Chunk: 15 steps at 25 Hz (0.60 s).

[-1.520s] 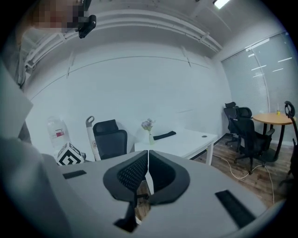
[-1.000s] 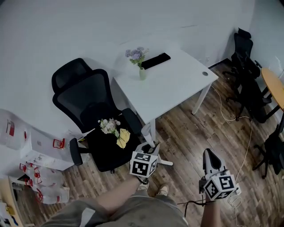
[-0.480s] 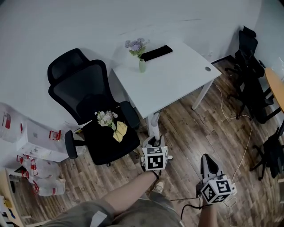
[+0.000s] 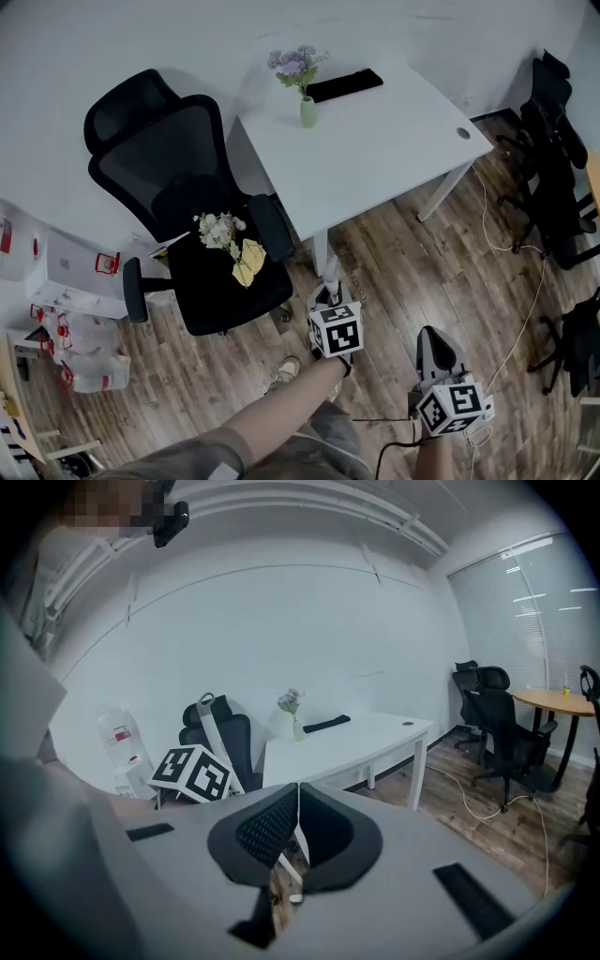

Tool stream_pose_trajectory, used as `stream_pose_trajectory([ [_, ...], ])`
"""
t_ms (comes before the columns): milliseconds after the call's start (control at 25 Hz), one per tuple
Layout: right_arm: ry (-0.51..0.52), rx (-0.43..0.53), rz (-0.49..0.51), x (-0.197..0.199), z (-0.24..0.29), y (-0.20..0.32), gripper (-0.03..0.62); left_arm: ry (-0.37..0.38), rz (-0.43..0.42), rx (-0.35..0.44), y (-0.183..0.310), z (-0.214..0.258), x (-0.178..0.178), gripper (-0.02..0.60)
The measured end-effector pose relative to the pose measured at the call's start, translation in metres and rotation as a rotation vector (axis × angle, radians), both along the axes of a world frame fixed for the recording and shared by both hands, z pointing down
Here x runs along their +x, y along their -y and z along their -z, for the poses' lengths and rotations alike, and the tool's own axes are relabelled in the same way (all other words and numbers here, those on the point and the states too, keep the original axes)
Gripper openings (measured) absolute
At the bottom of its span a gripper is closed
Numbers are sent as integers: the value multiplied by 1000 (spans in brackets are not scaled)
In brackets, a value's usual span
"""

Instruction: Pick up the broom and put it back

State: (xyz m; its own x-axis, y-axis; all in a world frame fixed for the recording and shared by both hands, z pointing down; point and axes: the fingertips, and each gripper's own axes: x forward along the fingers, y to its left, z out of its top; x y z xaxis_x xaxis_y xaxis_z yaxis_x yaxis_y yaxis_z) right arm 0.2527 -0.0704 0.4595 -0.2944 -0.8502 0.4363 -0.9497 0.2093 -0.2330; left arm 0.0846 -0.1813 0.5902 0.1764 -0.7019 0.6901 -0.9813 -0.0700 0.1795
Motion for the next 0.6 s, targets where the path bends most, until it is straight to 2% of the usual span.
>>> stream_pose_trajectory([
  [200, -25, -19, 21, 10, -43, 19, 32, -3, 69, -38, 25, -56, -1, 95],
  [400, -27, -39, 17, 12, -93, 25, 32, -15, 102, -80, 46, -121, -5, 95],
  [600, -26, -51, 20, 5, -136, 31, 32, -16, 78, 39, 78, -134, -1, 97],
])
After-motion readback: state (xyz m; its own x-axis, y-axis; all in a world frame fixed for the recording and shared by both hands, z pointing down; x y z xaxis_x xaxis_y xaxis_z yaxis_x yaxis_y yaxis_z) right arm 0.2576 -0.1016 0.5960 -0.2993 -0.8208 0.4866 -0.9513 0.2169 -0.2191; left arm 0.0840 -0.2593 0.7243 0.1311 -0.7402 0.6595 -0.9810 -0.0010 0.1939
